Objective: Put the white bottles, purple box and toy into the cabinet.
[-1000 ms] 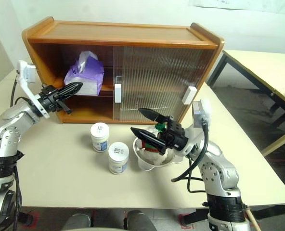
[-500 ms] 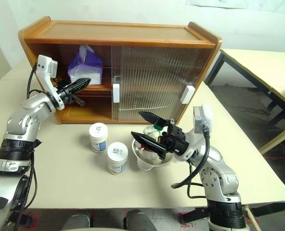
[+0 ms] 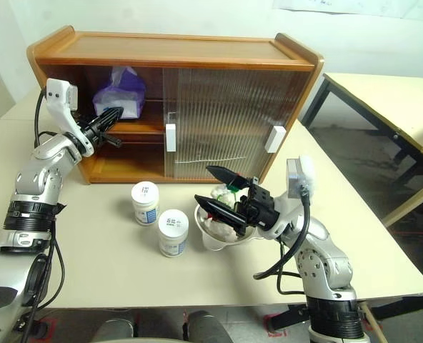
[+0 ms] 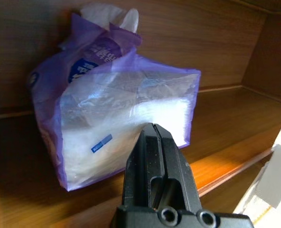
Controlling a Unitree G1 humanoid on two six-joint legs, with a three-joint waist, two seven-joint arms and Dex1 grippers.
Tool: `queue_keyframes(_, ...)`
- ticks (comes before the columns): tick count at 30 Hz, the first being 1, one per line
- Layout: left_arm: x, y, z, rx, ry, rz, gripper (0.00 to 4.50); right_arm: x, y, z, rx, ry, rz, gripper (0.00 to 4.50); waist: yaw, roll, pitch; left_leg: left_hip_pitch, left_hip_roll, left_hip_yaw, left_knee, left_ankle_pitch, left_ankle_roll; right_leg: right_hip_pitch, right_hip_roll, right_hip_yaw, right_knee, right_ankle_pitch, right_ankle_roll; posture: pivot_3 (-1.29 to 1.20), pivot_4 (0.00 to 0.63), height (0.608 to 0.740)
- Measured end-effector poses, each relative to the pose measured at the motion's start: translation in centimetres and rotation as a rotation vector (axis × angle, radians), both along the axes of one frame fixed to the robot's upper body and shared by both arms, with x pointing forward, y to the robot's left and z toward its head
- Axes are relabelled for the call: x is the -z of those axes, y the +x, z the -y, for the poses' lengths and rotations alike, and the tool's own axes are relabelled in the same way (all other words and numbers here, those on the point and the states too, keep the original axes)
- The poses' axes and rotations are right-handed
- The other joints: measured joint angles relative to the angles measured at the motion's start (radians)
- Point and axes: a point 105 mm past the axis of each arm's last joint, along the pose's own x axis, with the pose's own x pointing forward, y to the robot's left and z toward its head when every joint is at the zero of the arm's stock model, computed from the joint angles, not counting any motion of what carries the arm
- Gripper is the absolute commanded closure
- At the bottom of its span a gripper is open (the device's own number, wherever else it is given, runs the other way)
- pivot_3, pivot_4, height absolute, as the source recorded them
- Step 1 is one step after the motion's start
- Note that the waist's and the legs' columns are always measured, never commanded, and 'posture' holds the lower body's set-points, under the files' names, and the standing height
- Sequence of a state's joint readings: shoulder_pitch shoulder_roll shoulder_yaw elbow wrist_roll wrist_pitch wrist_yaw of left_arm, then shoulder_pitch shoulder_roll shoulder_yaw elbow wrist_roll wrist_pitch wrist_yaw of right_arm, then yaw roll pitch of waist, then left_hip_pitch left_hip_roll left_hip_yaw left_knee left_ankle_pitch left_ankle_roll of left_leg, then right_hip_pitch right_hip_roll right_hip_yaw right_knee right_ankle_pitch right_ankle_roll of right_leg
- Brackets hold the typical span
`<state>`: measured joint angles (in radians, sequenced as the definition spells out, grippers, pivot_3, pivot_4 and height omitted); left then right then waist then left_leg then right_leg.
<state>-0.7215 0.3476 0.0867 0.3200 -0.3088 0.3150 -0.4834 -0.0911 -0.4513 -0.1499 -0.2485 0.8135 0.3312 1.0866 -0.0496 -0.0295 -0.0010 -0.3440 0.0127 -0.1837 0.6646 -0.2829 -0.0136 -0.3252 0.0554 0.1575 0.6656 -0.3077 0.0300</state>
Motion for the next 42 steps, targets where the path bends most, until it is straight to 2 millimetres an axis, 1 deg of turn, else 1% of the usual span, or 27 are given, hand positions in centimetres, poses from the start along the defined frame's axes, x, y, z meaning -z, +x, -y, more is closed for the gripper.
queue_keyframes(5, -0.1, 0.0, -0.1, -0.006, 0.017, 0.012, 4.48, -0.1, 0.4, 0.1, 0.047, -0.011, 0.02, 0.0, 0.0, 0.0, 0.0, 0.0, 0.0, 0.0, 0.0, 0.0, 0.0, 0.0, 0.0, 0.0, 0.0, 0.0, 0.0, -0.15, 0.0, 0.74)
queue_keyframes(8, -0.3, -0.5, 0.3, 0.028, 0.02, 0.033, 4.48, -0.3, 0.8, 0.1, 0.118, -0.005, 0.058, 0.0, -0.002, 0.0, 0.0, 0.0, 0.0, 0.0, 0.0, 0.0, 0.0, 0.0, 0.0, 0.0, 0.0, 0.002, -0.004, -0.15, 0.0, 0.74)
queue_keyframes(10, -0.3, -1.2, 0.6, 0.06, 0.02, 0.045, 4.11, -0.5, 1.0, 0.1, 0.151, 0.002, 0.071, 0.0, -0.003, 0.0, 0.0, -0.001, 0.0, 0.0, 0.0, -0.001, 0.001, 0.0, 0.0, 0.0, 0.0, 0.004, -0.007, -0.15, 0.0, 0.74)
queue_keyframes(13, 0.4, -2.7, 0.5, 0.109, 0.029, 0.046, 3.2, -0.3, 1.0, 0.3, 0.173, 0.009, 0.067, 0.0, -0.005, 0.0, 0.0, -0.001, 0.0, 0.0, -0.001, -0.001, 0.0, -0.001, 0.0, 0.0, -0.001, 0.004, -0.007, -0.15, 0.0, 0.74)
queue_keyframes(16, 2.1, -5.1, -0.3, 0.165, 0.03, 0.005, 2.14, -0.1, 0.9, 0.4, 0.184, 0.013, 0.065, 0.0, -0.009, 0.0, 0.0, -0.001, 0.0, 0.0, -0.002, -0.002, -0.002, -0.002, 0.0, 0.0, 0.0, 0.002, -0.007, -0.14, 0.002, 0.74)
queue_keyframes(17, 2.5, -5.5, -0.5, 0.172, 0.029, -0.011, 1.82, -0.1, 0.9, 0.5, 0.185, 0.014, 0.065, 0.0, -0.009, 0.0, 0.0, -0.001, 0.0, 0.0, -0.002, -0.002, -0.002, -0.002, 0.0, 0.0, 0.0, 0.002, -0.008, -0.14, 0.002, 0.74)
queue_keyframes(19, 2.8, -6.4, -1.1, 0.176, 0.044, -0.022, 1.03, -0.1, 0.9, 0.3, 0.177, 0.014, 0.064, 0.0, -0.009, 0.0, 0.0, -0.001, 0.0, 0.0, -0.003, -0.002, -0.002, -0.002, 0.0, 0.0, 0.0, 0.001, -0.008, -0.14, 0.003, 0.74)
queue_keyframes(20, 2.8, -6.9, -1.5, 0.177, 0.046, -0.026, 0.74, 0.0, 0.8, 0.3, 0.176, 0.014, 0.063, 0.0, -0.009, 0.0, 0.0, -0.001, 0.0, 0.0, -0.003, -0.002, -0.002, -0.002, 0.0, 0.0, 0.0, 0.001, -0.009, -0.14, 0.003, 0.74)
queue_keyframes(22, 2.8, -7.5, -2.1, 0.178, 0.05, -0.033, 0.01, 0.0, 0.8, 0.2, 0.173, 0.014, 0.063, 0.0, -0.009, 0.0, 0.0, -0.001, 0.0, 0.0, -0.003, -0.003, -0.002, -0.003, 0.0, 0.0, 0.0, 0.0, -0.011, -0.14, 0.003, 0.74)
queue_keyframes(24, 3.5, -8.6, -2.4, 0.201, 0.079, -0.059, 0.01, 0.0, 0.8, 0.1, 0.165, 0.013, 0.065, 0.0, -0.009, 0.001, 0.0, -0.001, 0.0, -0.001, -0.003, -0.004, 0.0, -0.003, 0.0, 0.0, 0.0, 0.0, -0.011, -0.14, 0.003, 0.74)
queue_keyframes(27, 5.6, -9.8, -3.1, 0.216, 0.093, -0.143, 0.01, 0.1, 0.8, 0.1, 0.16, 0.013, 0.065, 0.0, -0.007, 0.001, 0.0, -0.001, 0.0, -0.002, -0.003, -0.004, -0.001, -0.004, 0.0, 0.0, 0.001, 0.0, -0.013, -0.12, 0.008, 0.74)
queue_keyframes(30, 6.1, -9.8, -3.4, 0.208, 0.106, -0.158, 0.01, 0.2, 0.8, 0.1, 0.148, 0.011, 0.064, 0.0, -0.003, 0.001, 0.0, -0.001, 0.001, -0.003, -0.003, -0.004, -0.001, -0.004, 0.0, -0.001, 0.001, 0.001, -0.014, -0.11, 0.0, 0.74)
queue_keyframes(32, 6.9, -9.8, -3.6, 0.213, 0.187, -0.147, 0.01, 0.3, 0.9, 0.2, 0.141, 0.007, 0.061, 0.0, -0.003, 0.001, -0.001, 0.0, 0.001, -0.003, -0.003, -0.004, -0.001, -0.005, 0.0, -0.001, 0.001, 0.001, -0.015, -0.12, 0.0, 0.74)
queue_keyframes(33, 7.5, -9.9, -3.7, 0.221, 0.233, -0.139, 0.01, 0.4, 1.0, 0.2, 0.14, 0.007, 0.059, 0.0, -0.003, 0.002, -0.001, 0.0, 0.001, -0.003, -0.003, -0.004, -0.001, -0.005, -0.001, -0.001, 0.001, 0.002, -0.016, -0.12, 0.0, 0.74)
queue_keyframes(34, 8.7, -10.1, -3.5, 0.24, 0.266, -0.141, 0.01, 0.4, 1.0, 0.3, 0.138, 0.006, 0.06, 0.0, -0.004, 0.003, -0.002, 0.0, 0.001, -0.003, -0.003, -0.005, -0.001, -0.005, -0.001, 0.0, 0.001, 0.002, -0.016, -0.12, 0.0, 0.74)
queue_keyframes(36, 10.2, -10.6, -3.3, 0.268, 0.269, -0.153, 0.01, 0.5, 1.0, 0.3, 0.132, 0.003, 0.062, 0.0, -0.004, 0.003, -0.002, -0.001, 0.002, -0.003, -0.004, -0.005, -0.002, -0.007, -0.001, -0.001, 0.001, 0.002, -0.016, -0.12, 0.0, 0.74)
queue_keyframes(38, 11.3, -11.0, -3.2, 0.287, 0.254, -0.162, 0.01, 0.6, 1.0, 0.4, 0.128, 0.001, 0.063, 0.0, -0.004, 0.003, -0.002, -0.002, 0.002, -0.003, -0.004, -0.004, -0.002, -0.008, -0.001, -0.001, 0.002, 0.002, -0.017, -0.12, 0.0, 0.74)
queue_keyframes(42, 12.6, -12.0, -2.9, 0.322, 0.229, -0.173, 0.01, 0.8, 0.7, 0.6, 0.124, -0.007, 0.061, 0.0, -0.005, 0.004, -0.002, -0.003, 0.002, -0.003, -0.005, -0.004, -0.003, -0.008, -0.001, -0.001, 0.001, 0.001, -0.017, -0.13, 0.0, 0.74)
